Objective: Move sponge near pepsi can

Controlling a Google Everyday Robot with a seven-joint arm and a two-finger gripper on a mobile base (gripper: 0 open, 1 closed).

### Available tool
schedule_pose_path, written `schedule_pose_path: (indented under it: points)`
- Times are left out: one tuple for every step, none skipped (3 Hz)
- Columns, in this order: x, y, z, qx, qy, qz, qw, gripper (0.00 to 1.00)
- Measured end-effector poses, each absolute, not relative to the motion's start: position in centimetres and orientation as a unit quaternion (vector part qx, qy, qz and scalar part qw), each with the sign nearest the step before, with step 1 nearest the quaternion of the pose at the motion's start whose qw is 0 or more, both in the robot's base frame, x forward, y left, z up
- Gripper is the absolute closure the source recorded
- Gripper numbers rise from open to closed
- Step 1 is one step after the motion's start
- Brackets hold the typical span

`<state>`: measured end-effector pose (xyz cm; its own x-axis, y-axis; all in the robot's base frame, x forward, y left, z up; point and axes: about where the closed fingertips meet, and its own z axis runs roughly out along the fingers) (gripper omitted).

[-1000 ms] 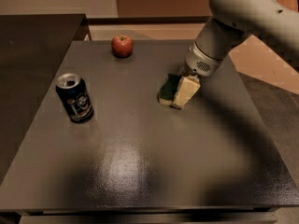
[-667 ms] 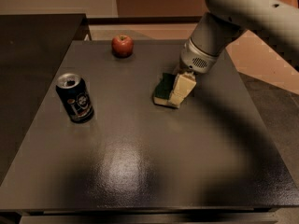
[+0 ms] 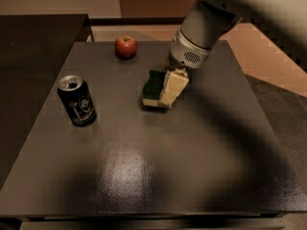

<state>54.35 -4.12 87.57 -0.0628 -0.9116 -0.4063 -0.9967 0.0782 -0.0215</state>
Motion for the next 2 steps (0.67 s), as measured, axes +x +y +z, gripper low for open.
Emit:
schedule_pose_path:
  points:
    - [52.9,-1.3,88.0,-0.693,0.692,0.130,0.158,1.00]
    - [51.6,1.3,87.9,-0.717,0.669,0.122,0.155,1.00]
